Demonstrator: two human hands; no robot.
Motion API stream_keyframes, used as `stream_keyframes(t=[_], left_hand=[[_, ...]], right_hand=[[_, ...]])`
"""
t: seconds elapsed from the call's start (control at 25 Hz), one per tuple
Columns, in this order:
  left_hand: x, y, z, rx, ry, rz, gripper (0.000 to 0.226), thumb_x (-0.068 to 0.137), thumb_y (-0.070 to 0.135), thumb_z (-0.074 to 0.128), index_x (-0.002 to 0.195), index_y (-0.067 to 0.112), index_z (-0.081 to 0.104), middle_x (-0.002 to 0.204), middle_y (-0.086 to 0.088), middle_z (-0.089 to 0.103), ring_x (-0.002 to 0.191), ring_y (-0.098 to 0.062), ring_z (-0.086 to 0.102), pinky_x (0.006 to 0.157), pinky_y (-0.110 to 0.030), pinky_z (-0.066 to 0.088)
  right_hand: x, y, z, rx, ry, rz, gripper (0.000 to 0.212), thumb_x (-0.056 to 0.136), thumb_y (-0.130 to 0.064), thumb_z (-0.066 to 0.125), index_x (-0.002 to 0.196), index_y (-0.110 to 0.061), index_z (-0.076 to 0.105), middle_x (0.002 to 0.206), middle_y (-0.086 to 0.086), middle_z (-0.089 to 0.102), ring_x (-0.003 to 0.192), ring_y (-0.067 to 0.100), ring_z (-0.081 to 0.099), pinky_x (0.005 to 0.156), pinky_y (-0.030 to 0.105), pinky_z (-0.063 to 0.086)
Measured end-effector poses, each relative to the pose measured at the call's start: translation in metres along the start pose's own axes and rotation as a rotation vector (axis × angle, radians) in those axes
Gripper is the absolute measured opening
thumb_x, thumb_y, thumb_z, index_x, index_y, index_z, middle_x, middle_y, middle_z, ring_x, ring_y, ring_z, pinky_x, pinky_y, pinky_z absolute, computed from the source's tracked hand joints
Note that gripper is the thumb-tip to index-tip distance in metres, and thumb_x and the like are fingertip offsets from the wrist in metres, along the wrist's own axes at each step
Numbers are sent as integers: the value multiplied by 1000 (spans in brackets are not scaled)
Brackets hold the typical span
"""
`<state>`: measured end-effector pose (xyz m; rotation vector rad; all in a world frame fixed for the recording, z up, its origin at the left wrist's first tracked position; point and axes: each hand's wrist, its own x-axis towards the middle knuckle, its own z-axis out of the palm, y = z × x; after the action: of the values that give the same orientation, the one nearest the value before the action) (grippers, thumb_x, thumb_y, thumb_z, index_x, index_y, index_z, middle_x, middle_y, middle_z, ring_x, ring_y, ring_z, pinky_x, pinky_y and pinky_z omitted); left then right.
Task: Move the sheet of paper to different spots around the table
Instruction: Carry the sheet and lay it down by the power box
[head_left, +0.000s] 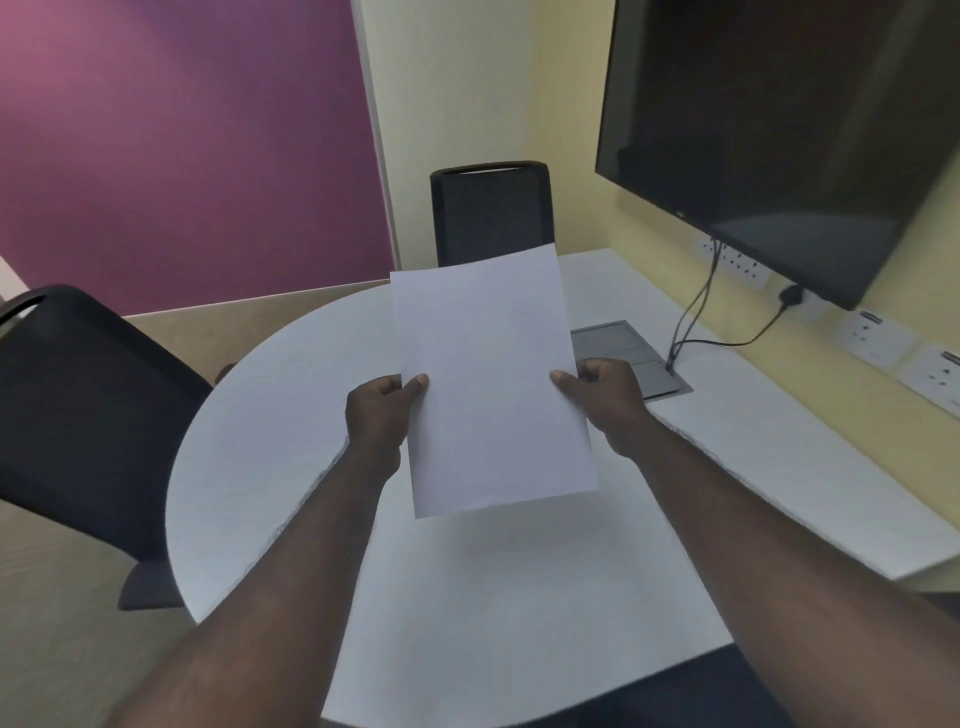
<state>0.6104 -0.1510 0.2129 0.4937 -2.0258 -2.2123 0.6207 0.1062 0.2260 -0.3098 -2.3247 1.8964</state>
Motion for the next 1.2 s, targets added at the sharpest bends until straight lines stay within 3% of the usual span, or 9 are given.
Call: stream_keyframes(t=[0.12, 0.28, 0.4, 0.52, 0.72, 0.8, 0.92, 1.04, 1.2], left_hand=[[-23, 6, 25, -2, -19, 17, 8, 80, 20, 78, 76, 14, 74, 74, 3, 75, 66, -17, 67, 64, -28, 55], [-55, 12, 62, 13, -12, 59, 10, 81, 20, 77, 74, 14, 73, 71, 5, 74, 62, -14, 66, 57, -24, 53], [-81, 11, 91, 22, 17, 70, 10, 81, 20, 77, 75, 13, 73, 77, 0, 75, 66, -17, 67, 63, -27, 55], [-109, 6, 128, 39, 58, 78, 10, 81, 21, 77, 77, 12, 73, 79, -1, 75, 69, -19, 68, 67, -29, 57], [-138, -5, 185, 33, 87, 86, 12, 81, 22, 78, 82, 11, 74, 91, -9, 77, 79, -24, 71, 79, -38, 61], [-146, -9, 203, 36, 99, 87, 11, 81, 22, 78, 81, 11, 74, 88, -7, 76, 78, -24, 71, 79, -39, 60], [-149, -15, 225, 52, 107, 71, 12, 80, 22, 78, 82, 11, 74, 91, -8, 77, 80, -24, 70, 83, -42, 60], [-141, -21, 242, 77, 114, 47, 12, 81, 23, 78, 82, 11, 74, 93, -10, 77, 79, -25, 70, 86, -47, 59], [-122, -39, 263, 92, 116, 23, 13, 81, 22, 78, 84, 10, 75, 92, -9, 77, 77, -24, 70, 86, -47, 59]], right_hand=[[-5, -4, -36, 8, 13, -4, 21, 88, -16, 72, 89, 5, 74, 95, 23, 74, 82, 31, 69, 82, 52, 57], [-8, -4, -81, 35, -15, -10, 13, 89, -17, 71, 80, -8, 74, 80, 8, 73, 71, 22, 66, 78, 42, 56], [-8, 5, -118, 43, -54, 5, 14, 89, -17, 71, 88, -4, 74, 91, 14, 75, 78, 24, 68, 85, 47, 57], [-4, 12, -164, 63, -123, 14, 12, 89, -18, 71, 82, -9, 74, 87, 10, 75, 78, 24, 69, 87, 48, 57], [13, 26, -233, 33, -167, 18, 18, 85, -24, 74, 81, -6, 74, 92, 17, 74, 80, 25, 65, 79, 44, 55], [19, 32, -250, 43, -189, 19, 16, 85, -24, 74, 80, -8, 75, 92, 16, 74, 81, 25, 65, 78, 44, 55], [28, 42, -271, 55, -215, 28, 14, 85, -25, 73, 80, -11, 75, 103, 24, 74, 82, 26, 66, 91, 55, 53], [40, 54, -280, 59, -228, 45, 13, 87, -22, 72, 82, -10, 75, 107, 27, 71, 84, 28, 65, 94, 62, 50], [63, 74, -284, 57, -227, 85, 10, 88, -20, 71, 84, -11, 75, 105, 21, 74, 84, 26, 67, 92, 52, 53]])
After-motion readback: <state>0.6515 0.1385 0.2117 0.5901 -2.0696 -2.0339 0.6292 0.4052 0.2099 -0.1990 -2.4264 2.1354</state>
